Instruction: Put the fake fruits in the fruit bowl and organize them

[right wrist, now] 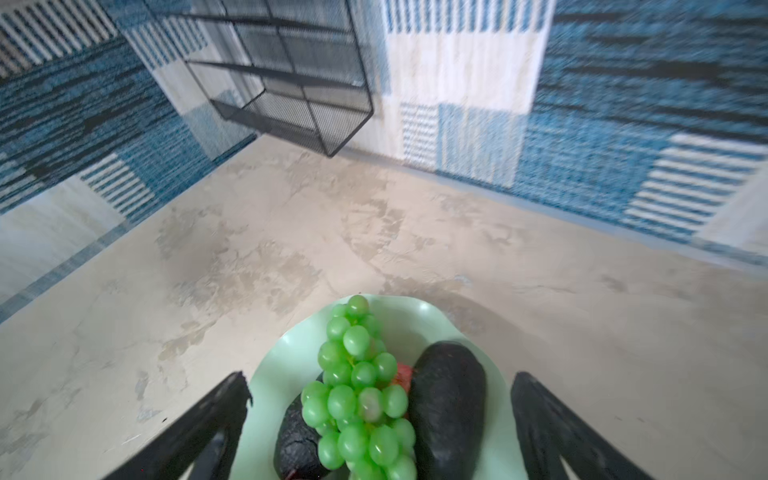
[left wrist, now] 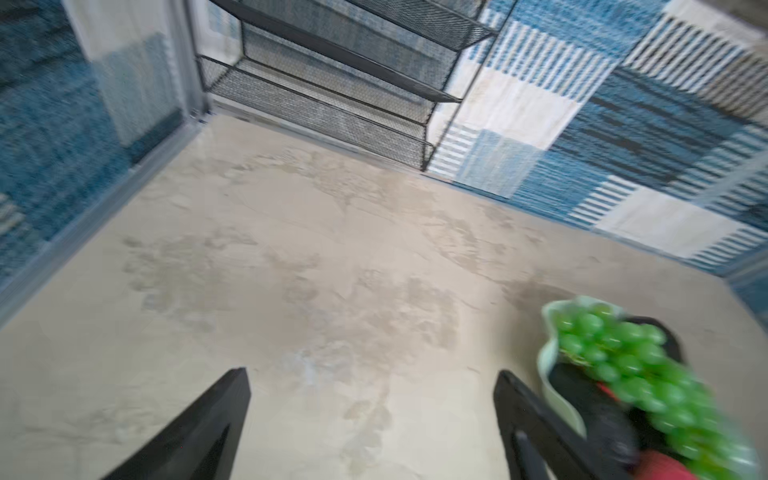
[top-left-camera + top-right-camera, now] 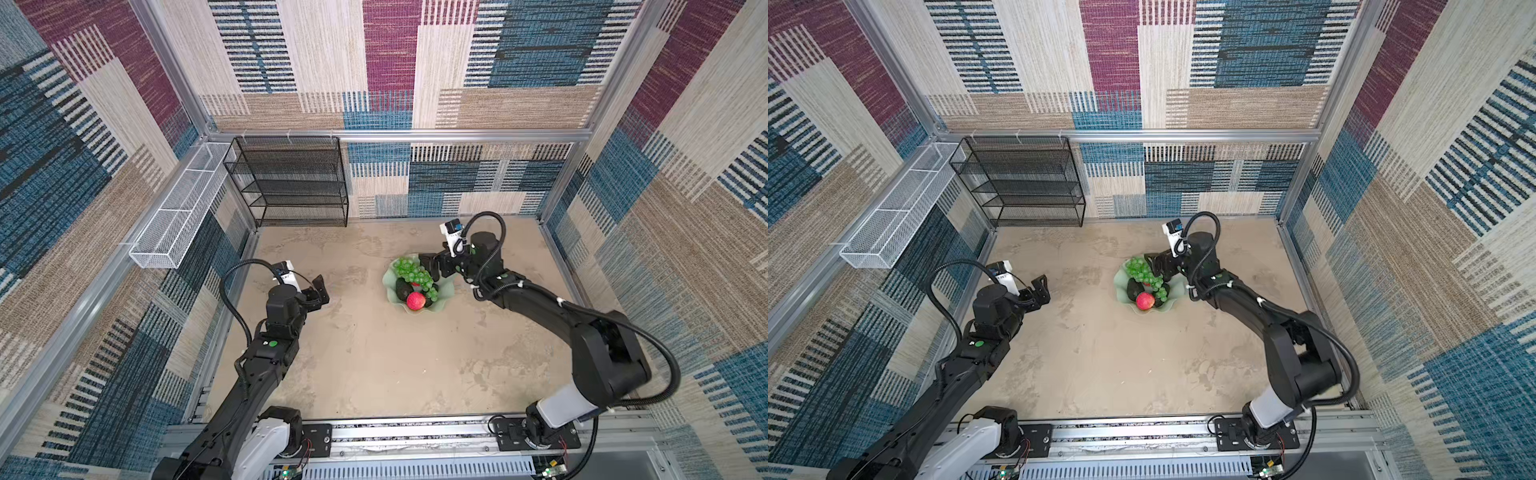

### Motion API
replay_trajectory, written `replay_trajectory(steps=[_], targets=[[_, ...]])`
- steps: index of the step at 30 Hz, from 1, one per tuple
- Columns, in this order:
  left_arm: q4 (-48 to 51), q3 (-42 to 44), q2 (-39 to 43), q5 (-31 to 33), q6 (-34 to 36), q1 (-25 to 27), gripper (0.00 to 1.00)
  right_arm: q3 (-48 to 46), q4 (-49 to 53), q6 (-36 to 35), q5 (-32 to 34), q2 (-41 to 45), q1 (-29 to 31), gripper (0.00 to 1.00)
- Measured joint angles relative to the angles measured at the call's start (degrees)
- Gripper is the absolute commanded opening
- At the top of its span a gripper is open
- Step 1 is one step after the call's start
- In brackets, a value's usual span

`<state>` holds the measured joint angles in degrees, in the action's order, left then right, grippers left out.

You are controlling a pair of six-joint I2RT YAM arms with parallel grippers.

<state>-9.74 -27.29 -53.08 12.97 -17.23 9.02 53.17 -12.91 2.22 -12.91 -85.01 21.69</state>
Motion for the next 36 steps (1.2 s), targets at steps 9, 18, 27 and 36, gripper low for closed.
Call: replay_trajectory(steps=[9, 18, 27, 36], targets=[[-18.8, 10.7, -12.1, 6.4, 11.6, -4.2, 0.99, -27.4, -17.2, 0.7, 27.6, 17.9, -6.1, 1.0], [-32.6, 6.3, -31.8, 5.0, 14.8, -6.2, 0.99, -40.7, -40.8, -2.0, 36.4, 8.7, -12.6, 1.0], [-35.8, 4.0, -34.8, 1.6, 15.0, -8.2, 0.99, -41.9, -56.8, -3.5, 23.1, -2.9, -20.2, 1.0], [-35.8, 3.9, -35.1, 1.0, 15.0, -8.6, 0.99, -41.9, -59.3, -3.6, 17.9, -3.1, -20.5, 1.0]])
